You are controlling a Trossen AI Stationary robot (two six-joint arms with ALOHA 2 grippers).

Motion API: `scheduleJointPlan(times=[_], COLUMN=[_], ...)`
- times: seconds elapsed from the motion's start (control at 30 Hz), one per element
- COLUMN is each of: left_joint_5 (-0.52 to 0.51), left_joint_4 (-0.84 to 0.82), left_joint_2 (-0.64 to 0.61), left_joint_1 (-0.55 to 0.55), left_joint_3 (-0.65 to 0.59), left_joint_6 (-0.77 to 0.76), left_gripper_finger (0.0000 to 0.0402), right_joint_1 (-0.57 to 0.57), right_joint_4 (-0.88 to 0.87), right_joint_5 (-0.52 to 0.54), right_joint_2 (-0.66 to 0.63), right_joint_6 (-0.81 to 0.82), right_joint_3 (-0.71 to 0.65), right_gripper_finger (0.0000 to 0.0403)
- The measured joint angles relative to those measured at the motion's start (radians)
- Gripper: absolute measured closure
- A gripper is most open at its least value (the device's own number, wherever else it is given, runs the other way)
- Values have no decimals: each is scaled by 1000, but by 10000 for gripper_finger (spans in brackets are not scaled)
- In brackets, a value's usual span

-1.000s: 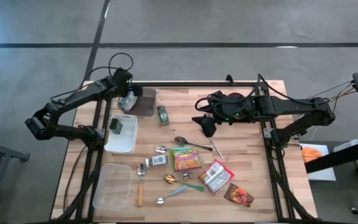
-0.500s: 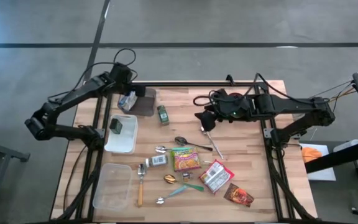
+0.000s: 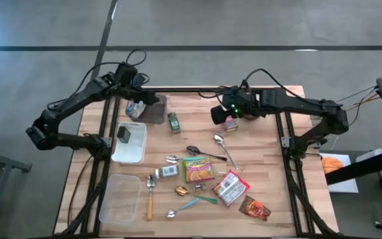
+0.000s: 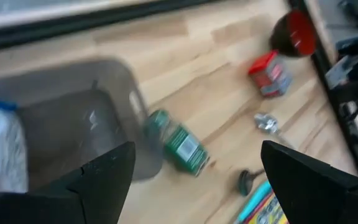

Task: Pick & Place Food Item
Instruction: Put the red seasoning can into the white bin

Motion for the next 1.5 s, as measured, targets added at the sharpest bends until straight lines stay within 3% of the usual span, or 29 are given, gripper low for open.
scheduleJointPlan(times=[0.3,0.6,0.77,1.5], left_joint_5=[-24,8,87,185], left_joint_4=[-84,-89,-85,116], left_joint_2=[-7,-15,-15,-11], left_joint_1=[-1,-11,-18,-41], left_joint_3=[16,134,175,172], left_joint_6=[-21,4,66,-20], left_gripper_finger=[51,51,51,51], right_joint_1=[-76,-187,-229,-238], right_joint_4=[-67,-56,1,226], right_joint_5=[-3,-29,-47,-132], right_joint_2=[6,9,9,13], right_joint_6=[-102,-233,-286,-293], right_joint_3=[-30,-126,-196,-389], right_gripper_finger=[93,93,93,93])
